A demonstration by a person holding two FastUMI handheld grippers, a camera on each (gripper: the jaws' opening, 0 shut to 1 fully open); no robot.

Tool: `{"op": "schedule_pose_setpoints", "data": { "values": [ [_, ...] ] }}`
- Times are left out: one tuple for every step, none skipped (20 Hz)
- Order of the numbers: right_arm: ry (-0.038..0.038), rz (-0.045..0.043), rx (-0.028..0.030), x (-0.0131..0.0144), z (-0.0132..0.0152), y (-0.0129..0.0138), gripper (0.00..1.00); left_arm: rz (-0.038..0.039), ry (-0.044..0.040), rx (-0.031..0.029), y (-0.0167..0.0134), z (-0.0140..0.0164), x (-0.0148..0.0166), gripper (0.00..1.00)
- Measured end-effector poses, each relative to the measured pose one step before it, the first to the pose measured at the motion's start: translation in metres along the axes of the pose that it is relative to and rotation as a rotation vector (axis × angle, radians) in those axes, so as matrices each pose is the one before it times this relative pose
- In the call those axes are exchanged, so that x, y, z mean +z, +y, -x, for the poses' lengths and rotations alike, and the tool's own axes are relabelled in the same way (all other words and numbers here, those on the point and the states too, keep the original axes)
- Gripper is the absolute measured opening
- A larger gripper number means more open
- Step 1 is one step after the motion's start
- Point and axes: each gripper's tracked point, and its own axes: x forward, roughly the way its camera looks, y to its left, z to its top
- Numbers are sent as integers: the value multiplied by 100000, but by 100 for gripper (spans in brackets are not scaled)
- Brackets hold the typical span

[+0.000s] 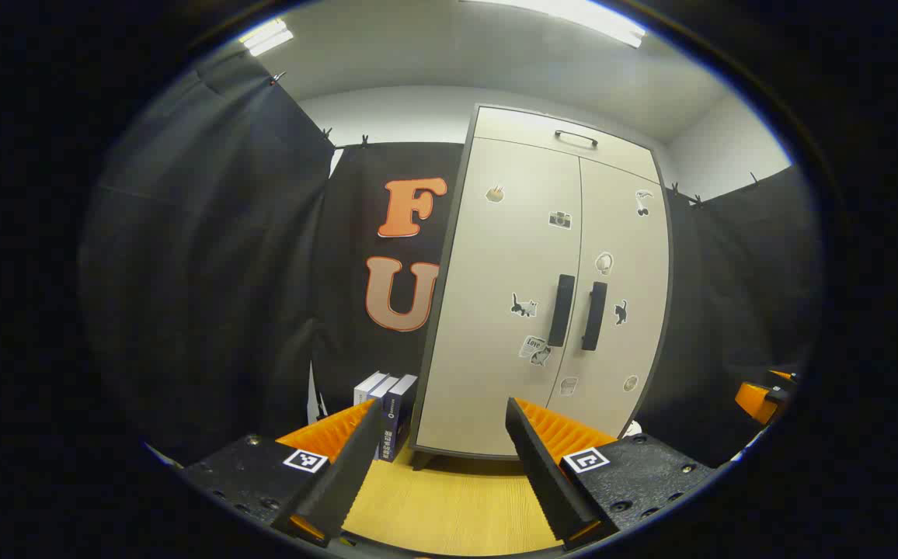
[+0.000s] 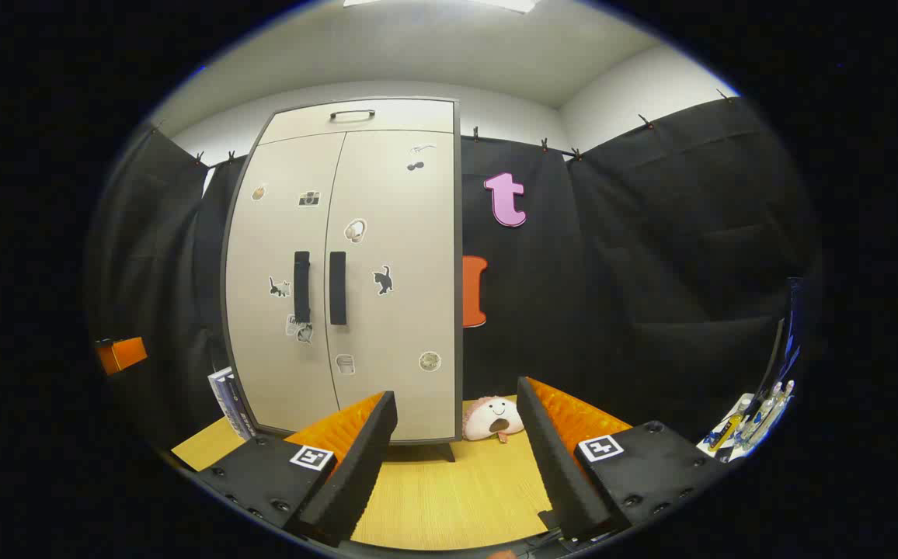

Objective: Open the right door of the double-door shoe cabinet with the right hand, and open the left door with the left hand.

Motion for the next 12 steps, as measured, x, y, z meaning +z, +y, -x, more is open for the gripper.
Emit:
{"op": "schedule_pose_setpoints", "data": {
  "values": [
    [99,214,-128,-97,206,-96,92,-326,-6,-97,-39,189,87,92],
    [56,333,51,-39,122,-72,92,-424,-197,35,46,159,134,95],
    [48,466,116,-39,63,51,92,-423,-320,63,124,224,172,95],
    [81,469,121,-22,168,25,92,-485,-211,48,33,153,59,95],
    [95,279,235,-23,104,6,92,-463,170,-118,-22,176,99,95],
    [315,12,195,-46,81,33,92,-257,718,-81,14,53,-88,95],
    [256,-265,195,-82,134,33,92,-47,153,-347,-107,68,44,95],
    [147,-323,244,55,-11,106,92,-103,-243,-373,-126,67,179,92],
    [146,-116,210,-110,33,140,92,-228,-78,-31,-118,44,29,95],
    [247,147,-60,18,-21,-14,92,-230,-95,-34,27,-2,-33,95],
    [121,310,-169,-50,10,2,92,-191,-90,-99,-98,-18,45,95],
    [174,537,-64,73,-124,69,92,-46,-49,-128,60,37,-9,95]
  ]
}}
